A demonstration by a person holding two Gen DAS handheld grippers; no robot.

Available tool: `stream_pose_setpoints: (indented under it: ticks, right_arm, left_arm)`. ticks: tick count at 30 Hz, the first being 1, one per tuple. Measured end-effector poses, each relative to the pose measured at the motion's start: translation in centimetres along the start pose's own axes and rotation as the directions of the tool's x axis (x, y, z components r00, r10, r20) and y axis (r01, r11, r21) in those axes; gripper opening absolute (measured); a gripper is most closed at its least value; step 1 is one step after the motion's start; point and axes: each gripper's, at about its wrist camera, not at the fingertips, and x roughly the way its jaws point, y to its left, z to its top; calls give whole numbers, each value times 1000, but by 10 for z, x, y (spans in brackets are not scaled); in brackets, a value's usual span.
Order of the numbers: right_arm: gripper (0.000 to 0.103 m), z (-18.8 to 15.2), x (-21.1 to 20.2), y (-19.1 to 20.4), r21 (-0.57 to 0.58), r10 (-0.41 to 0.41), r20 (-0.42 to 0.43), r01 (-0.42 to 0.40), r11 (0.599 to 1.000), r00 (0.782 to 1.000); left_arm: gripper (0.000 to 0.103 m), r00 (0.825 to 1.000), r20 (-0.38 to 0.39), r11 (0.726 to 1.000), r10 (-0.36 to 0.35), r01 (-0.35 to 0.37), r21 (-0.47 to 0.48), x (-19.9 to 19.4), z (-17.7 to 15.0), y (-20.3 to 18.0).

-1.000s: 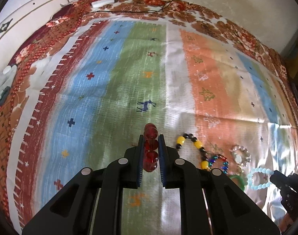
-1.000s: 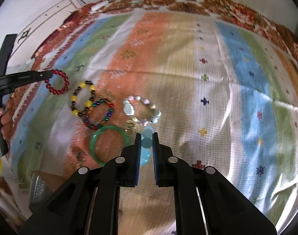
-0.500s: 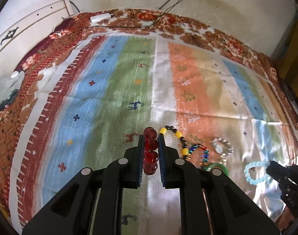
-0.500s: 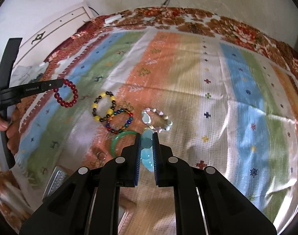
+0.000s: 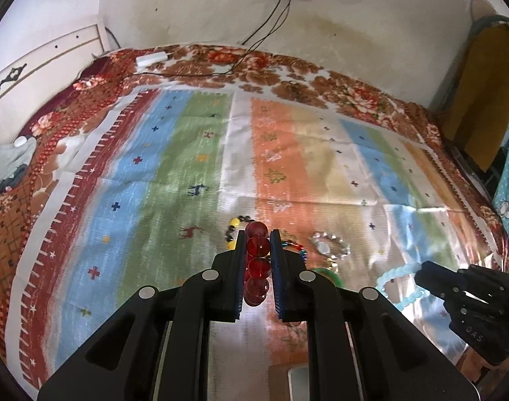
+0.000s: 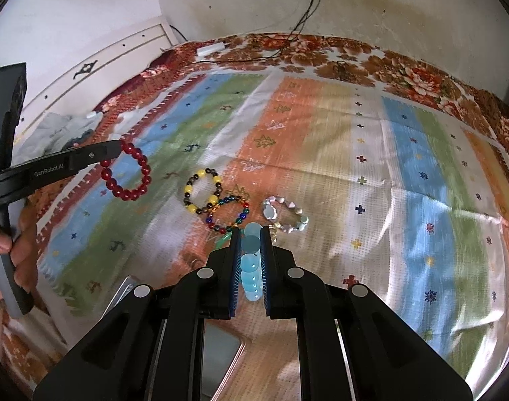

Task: Organize jewelry
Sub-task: 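Lift the red bracelet with the left tool and drop it into the tin box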

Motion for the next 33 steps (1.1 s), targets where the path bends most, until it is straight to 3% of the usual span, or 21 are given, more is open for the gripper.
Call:
stream_pose_setpoints:
  ticks: [22, 33]
  right_arm:
    - [12, -23, -37, 19, -11, 54, 102, -53, 999, 993]
    - [12, -45, -45, 28, -18, 88, 121, -86, 996, 989]
  left_arm:
    - [13, 989, 138, 992, -50, 34, 120, -56, -55, -38]
    - [13, 987, 127, 985, -98, 78, 156, -68, -86, -51]
